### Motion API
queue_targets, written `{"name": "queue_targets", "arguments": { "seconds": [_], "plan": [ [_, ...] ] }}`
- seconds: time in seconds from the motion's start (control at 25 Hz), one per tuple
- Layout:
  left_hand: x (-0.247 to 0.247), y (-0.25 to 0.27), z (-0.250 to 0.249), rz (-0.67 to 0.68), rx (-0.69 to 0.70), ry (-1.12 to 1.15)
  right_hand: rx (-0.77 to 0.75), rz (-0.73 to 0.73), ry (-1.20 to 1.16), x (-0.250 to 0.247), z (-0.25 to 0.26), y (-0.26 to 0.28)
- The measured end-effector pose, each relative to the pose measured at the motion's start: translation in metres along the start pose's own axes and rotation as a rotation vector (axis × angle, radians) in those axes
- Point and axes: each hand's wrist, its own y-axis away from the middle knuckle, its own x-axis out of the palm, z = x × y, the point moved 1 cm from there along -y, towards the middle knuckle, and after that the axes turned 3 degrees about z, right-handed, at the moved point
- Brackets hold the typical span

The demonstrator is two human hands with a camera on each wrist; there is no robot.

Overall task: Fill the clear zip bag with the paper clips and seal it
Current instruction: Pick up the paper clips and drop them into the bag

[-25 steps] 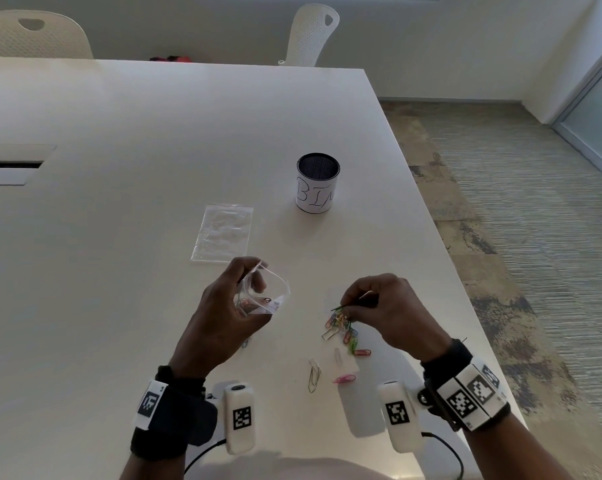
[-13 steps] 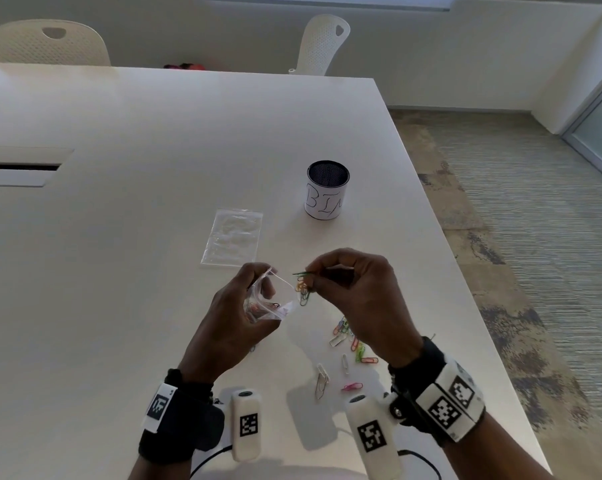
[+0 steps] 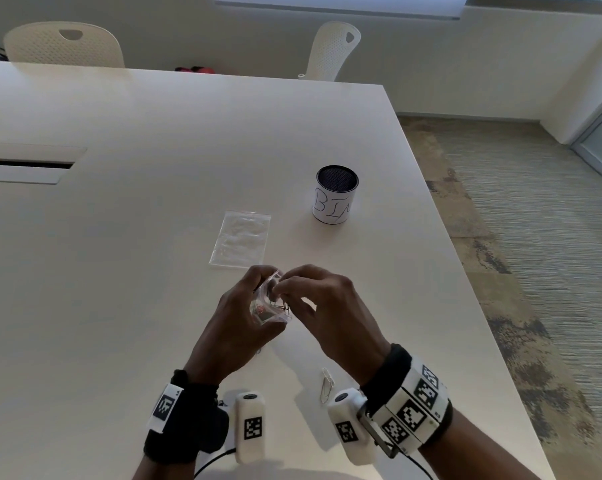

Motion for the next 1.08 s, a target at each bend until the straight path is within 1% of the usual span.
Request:
{"name": "queue_targets", "arguments": {
  "seconds": [0.16,0.24,0.32,0.36,0.44,0.52,0.56,0.6,0.68,0.76,0.8,0.88,0.96,1.04,1.08],
  "plan": [
    [-0.001,0.000,-0.001,0.002,0.000,-0.005,0.041,-0.035,-0.071,-0.009,-0.005,-0.005],
    [-0.002,0.000,-0.001,0.004,-0.001,0.006,0.104,-0.048,-0.094,-0.018,-0.012,-0.004],
    [-0.002,0.001,0.000,0.005,-0.009,0.016,0.171,-0.028,-0.075,-0.029,-0.023,0.003],
    [-0.002,0.001,0.000,0.006,-0.012,0.016,0.217,0.015,-0.046,-0.036,-0.031,0.009],
    [-0.001,0.001,0.001,0.013,-0.012,0.014,0.317,0.160,0.070,-0.047,-0.044,0.024],
    [-0.001,0.000,0.001,0.013,-0.015,0.014,0.350,0.286,0.189,-0.050,-0.051,0.042],
    [-0.001,-0.001,0.002,0.015,-0.013,0.011,0.317,0.327,0.193,-0.048,-0.050,0.050],
    [0.000,-0.002,0.002,0.019,-0.009,0.003,0.251,0.370,0.166,-0.044,-0.048,0.057],
    [0.001,-0.003,0.005,0.024,-0.001,-0.014,0.112,0.508,0.098,-0.030,-0.041,0.068],
    [0.001,-0.004,0.006,0.029,0.004,-0.022,0.031,0.635,0.100,-0.017,-0.040,0.077],
    [0.001,-0.005,0.006,0.030,0.003,-0.024,0.006,0.663,0.118,-0.014,-0.042,0.080],
    [0.001,-0.005,0.006,0.028,0.000,-0.024,0.001,0.665,0.150,-0.013,-0.047,0.082],
    [0.002,-0.004,0.006,0.025,-0.002,-0.022,0.019,0.624,0.203,-0.018,-0.052,0.078],
    [0.002,-0.004,0.006,0.022,-0.012,-0.010,0.061,0.544,0.274,-0.027,-0.057,0.072],
    [0.001,-0.004,0.006,0.022,-0.018,-0.001,0.100,0.480,0.282,-0.033,-0.061,0.070]
  ]
}}
